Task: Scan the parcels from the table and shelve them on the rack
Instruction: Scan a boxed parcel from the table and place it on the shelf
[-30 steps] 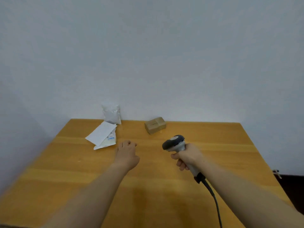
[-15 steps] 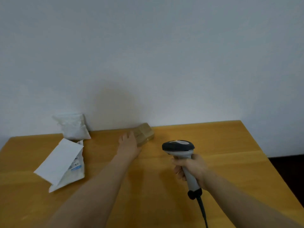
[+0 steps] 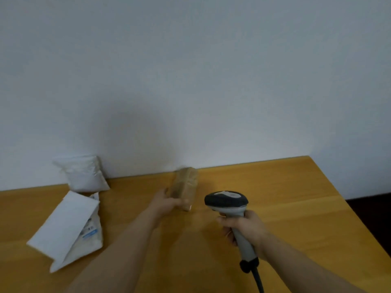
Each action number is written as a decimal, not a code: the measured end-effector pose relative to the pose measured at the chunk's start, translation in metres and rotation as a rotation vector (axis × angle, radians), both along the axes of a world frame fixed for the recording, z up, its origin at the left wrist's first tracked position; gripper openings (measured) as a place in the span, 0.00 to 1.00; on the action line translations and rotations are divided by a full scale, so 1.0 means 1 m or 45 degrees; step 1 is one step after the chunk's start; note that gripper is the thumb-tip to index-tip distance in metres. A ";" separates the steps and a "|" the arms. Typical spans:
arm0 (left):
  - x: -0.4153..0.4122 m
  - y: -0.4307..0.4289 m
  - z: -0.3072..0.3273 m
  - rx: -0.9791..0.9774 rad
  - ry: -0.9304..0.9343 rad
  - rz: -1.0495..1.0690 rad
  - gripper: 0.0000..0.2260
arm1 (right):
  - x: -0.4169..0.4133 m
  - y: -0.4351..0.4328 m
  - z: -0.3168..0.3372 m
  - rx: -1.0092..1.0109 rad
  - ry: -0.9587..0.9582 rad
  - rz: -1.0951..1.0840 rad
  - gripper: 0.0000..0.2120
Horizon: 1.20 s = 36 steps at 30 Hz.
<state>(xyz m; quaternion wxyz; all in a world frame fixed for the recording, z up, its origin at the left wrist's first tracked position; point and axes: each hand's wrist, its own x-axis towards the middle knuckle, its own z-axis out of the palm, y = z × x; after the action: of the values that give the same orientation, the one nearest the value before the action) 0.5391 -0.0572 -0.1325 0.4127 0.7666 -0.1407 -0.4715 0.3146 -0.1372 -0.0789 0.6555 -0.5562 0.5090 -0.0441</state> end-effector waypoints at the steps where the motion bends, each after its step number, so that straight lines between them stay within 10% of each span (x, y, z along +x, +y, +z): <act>1: -0.006 0.012 0.008 -0.145 0.277 0.101 0.44 | -0.001 0.004 0.005 -0.006 -0.017 0.016 0.08; 9: -0.076 0.137 0.074 -0.661 0.753 0.153 0.31 | -0.020 0.063 0.048 -0.091 -0.315 0.086 0.11; 28: -0.336 0.464 0.181 -0.411 0.404 0.722 0.28 | -0.151 0.304 0.113 -0.011 -0.640 0.845 0.11; 31: -0.363 0.505 0.187 -0.606 0.344 0.961 0.33 | -0.165 0.352 0.117 0.035 -0.653 0.791 0.12; 36: -0.416 0.549 0.198 -1.012 0.066 1.264 0.12 | -0.187 0.431 0.126 0.230 -0.749 0.575 0.11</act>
<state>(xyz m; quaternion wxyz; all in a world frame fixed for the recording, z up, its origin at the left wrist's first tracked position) 0.1236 0.4922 0.0658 0.8383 0.5171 0.0772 -0.1544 0.1279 0.2939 0.0473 0.8131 -0.5580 0.1653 -0.0114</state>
